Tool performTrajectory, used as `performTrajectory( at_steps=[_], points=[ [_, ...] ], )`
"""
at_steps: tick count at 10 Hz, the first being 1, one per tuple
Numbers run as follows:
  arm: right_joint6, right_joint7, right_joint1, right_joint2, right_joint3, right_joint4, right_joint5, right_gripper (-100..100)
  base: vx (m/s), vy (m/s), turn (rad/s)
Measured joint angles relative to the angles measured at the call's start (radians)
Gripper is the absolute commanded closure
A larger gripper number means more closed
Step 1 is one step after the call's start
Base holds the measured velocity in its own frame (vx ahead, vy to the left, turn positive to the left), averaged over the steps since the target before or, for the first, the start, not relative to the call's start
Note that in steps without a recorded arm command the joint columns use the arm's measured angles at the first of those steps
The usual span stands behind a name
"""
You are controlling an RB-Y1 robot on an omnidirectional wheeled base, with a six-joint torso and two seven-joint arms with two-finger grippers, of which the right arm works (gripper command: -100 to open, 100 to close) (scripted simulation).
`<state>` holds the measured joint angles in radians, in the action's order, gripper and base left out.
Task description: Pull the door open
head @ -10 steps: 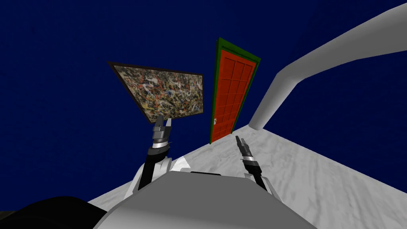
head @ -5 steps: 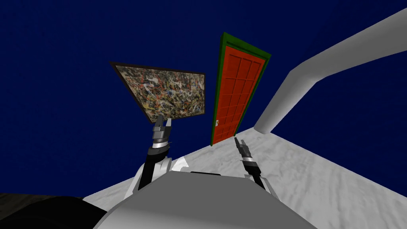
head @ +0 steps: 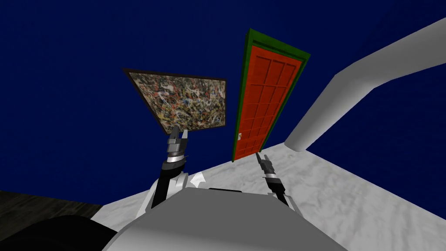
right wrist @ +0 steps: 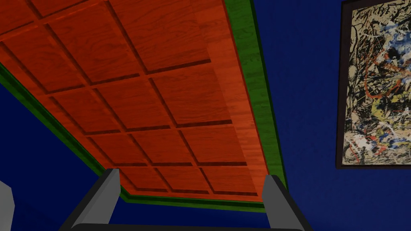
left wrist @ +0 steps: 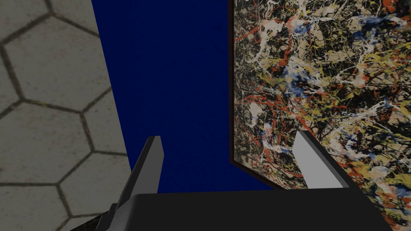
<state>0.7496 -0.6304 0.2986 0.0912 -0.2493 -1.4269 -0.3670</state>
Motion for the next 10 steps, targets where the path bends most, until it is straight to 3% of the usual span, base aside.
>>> performTrajectory(
  at_steps=[2,5,10],
  points=[
    [0.020,-0.038,-0.009,-0.005,-0.012,0.042,-0.019,-100,0.078,-0.065,0.133],
    [0.024,-0.085,-0.018,-0.012,-0.024,0.076,-0.050,-100,0.078,-0.064,0.110],
    [0.057,-0.187,-0.059,-0.029,-0.055,0.189,-0.105,-100,0.095,-0.086,0.144]
  ],
)
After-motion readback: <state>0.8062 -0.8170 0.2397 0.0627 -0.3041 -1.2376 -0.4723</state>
